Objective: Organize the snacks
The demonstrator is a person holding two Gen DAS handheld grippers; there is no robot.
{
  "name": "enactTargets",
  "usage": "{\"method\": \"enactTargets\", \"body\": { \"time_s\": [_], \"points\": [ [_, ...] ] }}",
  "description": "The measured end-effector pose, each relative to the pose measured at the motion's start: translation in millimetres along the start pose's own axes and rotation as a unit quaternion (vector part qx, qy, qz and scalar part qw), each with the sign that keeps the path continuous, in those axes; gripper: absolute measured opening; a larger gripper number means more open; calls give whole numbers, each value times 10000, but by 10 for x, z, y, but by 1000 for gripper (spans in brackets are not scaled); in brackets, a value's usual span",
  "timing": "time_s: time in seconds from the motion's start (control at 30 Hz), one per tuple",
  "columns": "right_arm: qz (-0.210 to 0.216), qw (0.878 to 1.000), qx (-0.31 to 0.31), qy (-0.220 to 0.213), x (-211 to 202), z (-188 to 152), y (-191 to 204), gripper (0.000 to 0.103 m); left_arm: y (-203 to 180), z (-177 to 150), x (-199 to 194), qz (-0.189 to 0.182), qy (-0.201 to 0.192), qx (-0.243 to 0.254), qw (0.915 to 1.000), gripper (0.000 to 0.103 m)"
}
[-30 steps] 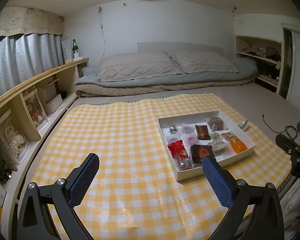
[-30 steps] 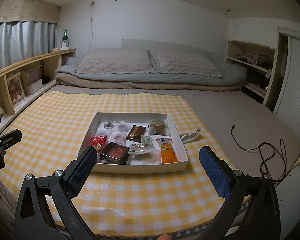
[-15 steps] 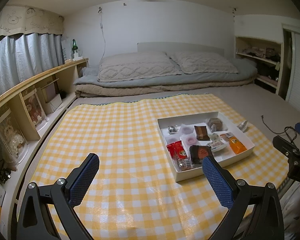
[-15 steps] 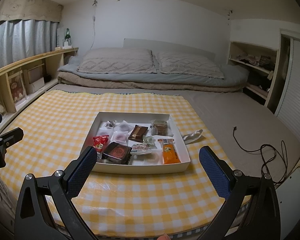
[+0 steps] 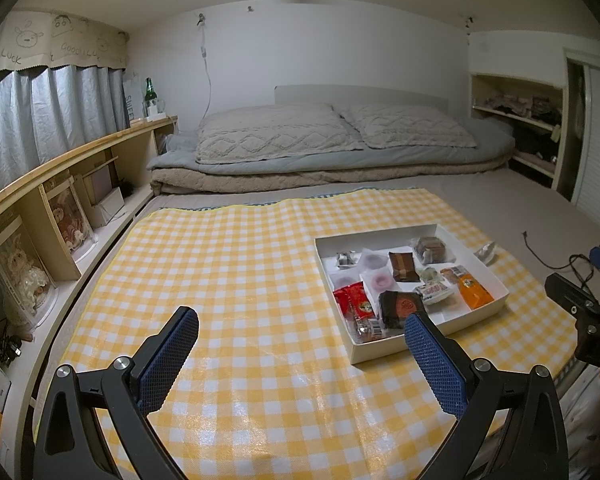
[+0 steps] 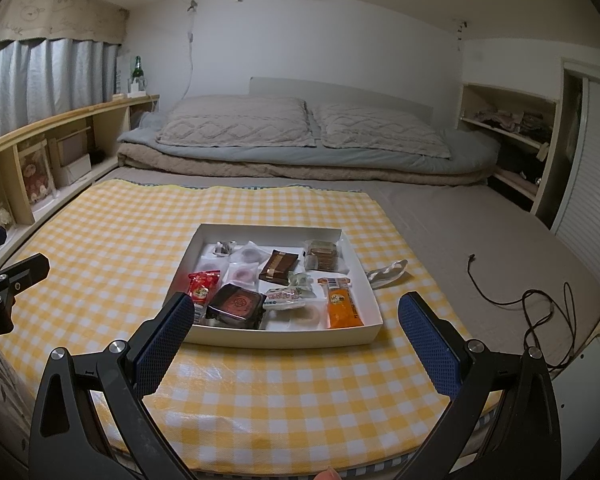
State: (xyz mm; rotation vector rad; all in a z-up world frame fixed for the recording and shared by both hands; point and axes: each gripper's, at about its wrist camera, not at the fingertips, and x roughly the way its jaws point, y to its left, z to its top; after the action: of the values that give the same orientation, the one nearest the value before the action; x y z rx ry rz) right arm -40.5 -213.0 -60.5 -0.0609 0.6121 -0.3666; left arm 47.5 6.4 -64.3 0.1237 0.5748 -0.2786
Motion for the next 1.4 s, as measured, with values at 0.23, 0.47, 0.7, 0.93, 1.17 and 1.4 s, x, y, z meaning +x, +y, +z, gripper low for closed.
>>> {"method": "enactTargets", "body": {
  "time_s": [0.23, 0.47, 0.7, 0.93, 1.17, 1.4],
  "points": [
    [0, 10000, -2, 1, 1, -2, 5, 103, -9, -3, 3, 8, -2, -7, 10000, 103],
    [-8, 10000, 5, 8, -6, -4, 13, 103, -14, -6, -10, 11, -4, -15, 10000, 103],
    [-7, 10000, -2, 14, -5, -1, 19, 103, -27, -7, -7, 25, -8, -25, 10000, 103],
    [2, 10000, -24, 15, -2, -1, 44, 103, -81, 26, -13, 53, -21, -50, 10000, 103],
    [4, 10000, -29, 21, -1, 3, 44, 103, -149, 17, -63, 122, -65, -102, 9999, 103],
    [14, 10000, -48, 26, 6, 8, 81, 103, -210, 12, -68, 193, -78, -154, 9997, 103]
  ]
}}
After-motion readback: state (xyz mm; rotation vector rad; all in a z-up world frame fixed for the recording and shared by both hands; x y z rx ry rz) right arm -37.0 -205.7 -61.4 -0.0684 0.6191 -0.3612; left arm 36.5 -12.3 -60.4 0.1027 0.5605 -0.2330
